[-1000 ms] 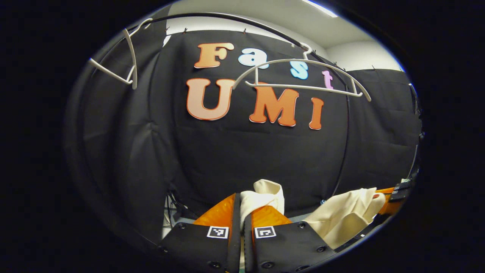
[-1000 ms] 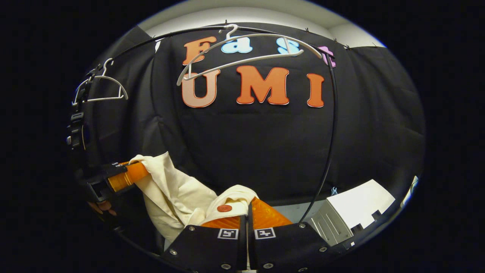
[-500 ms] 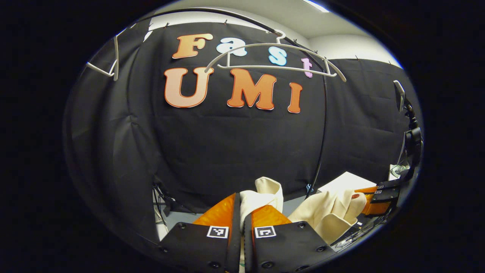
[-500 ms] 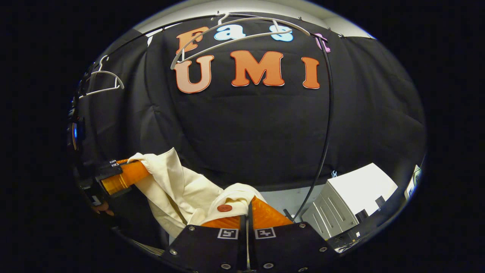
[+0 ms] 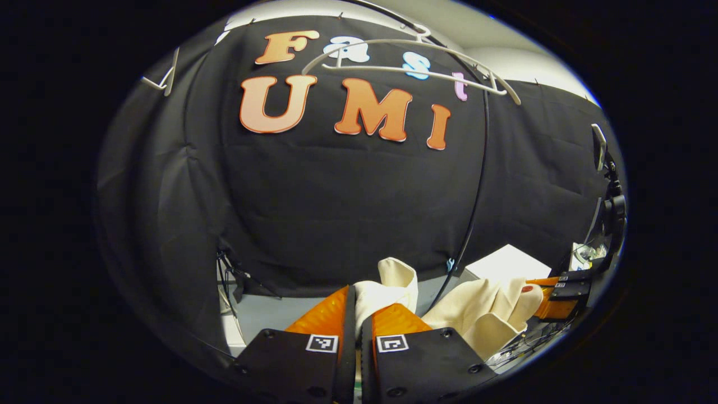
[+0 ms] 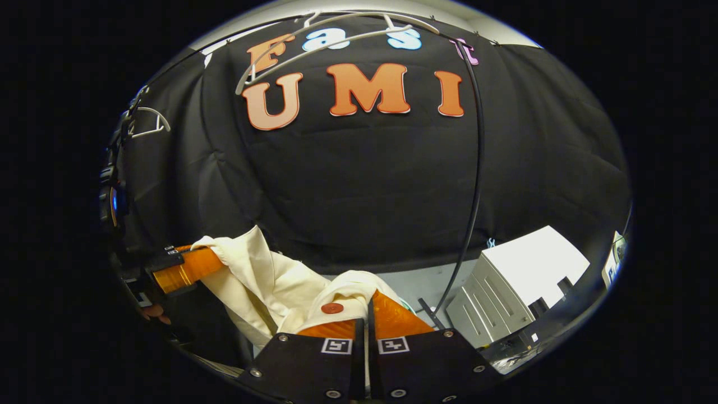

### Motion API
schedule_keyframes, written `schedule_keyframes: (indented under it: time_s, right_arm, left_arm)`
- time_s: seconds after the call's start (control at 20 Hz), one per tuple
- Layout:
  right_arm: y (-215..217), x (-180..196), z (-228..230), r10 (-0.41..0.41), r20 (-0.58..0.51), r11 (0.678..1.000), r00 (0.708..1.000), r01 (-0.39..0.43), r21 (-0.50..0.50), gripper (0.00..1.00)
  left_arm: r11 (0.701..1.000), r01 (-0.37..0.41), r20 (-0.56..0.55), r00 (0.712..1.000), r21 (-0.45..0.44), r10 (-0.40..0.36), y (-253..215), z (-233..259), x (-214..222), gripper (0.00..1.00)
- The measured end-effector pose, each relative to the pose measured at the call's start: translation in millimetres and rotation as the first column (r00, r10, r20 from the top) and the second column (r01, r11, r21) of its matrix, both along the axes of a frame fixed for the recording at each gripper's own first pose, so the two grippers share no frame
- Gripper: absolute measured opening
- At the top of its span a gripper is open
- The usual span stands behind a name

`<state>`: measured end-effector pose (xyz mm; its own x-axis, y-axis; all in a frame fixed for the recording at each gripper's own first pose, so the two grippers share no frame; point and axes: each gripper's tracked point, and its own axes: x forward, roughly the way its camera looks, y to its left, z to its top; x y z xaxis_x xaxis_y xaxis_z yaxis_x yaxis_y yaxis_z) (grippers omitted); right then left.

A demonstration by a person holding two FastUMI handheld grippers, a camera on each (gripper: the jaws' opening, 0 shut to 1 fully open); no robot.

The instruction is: Grasp the clothes on the hanger with both hands and then place them into the laundry hamper below.

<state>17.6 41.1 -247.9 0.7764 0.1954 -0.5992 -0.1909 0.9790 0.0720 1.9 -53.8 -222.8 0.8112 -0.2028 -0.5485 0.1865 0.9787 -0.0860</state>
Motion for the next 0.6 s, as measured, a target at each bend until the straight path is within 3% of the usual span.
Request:
schedule_keyframes:
  time_s: [0.2,0.4,0.45,0.6]
  right_arm:
    - [1.5,2.5,-29.6,-0.032,-0.096,0.999,0.995,0.035,0.028,0.04]
    - [-6.9,-2.4,-41.6,-0.049,-0.124,0.999,0.991,0.049,0.000,0.11]
    - [-10.1,-1.8,-43.4,-0.052,-0.129,0.999,0.990,0.050,-0.016,0.13]
    - [-10.2,-14.3,-57.2,-0.039,-0.175,0.999,0.984,0.033,-0.034,0.46]
  left_arm:
    - [1.000,-0.003,-0.139,0.990,-0.015,0.001,-7.4,-38.6,-2.8,0.11]
    - [0.999,-0.013,-0.238,0.971,0.037,0.022,-3.4,-65.3,-14.5,0.11]
    - [0.999,-0.008,-0.260,0.965,0.049,0.020,0.6,-67.4,-19.3,0.29]
    - [0.999,-0.011,-0.269,0.963,0.040,0.021,-1.6,-68.5,-16.9,0.82]
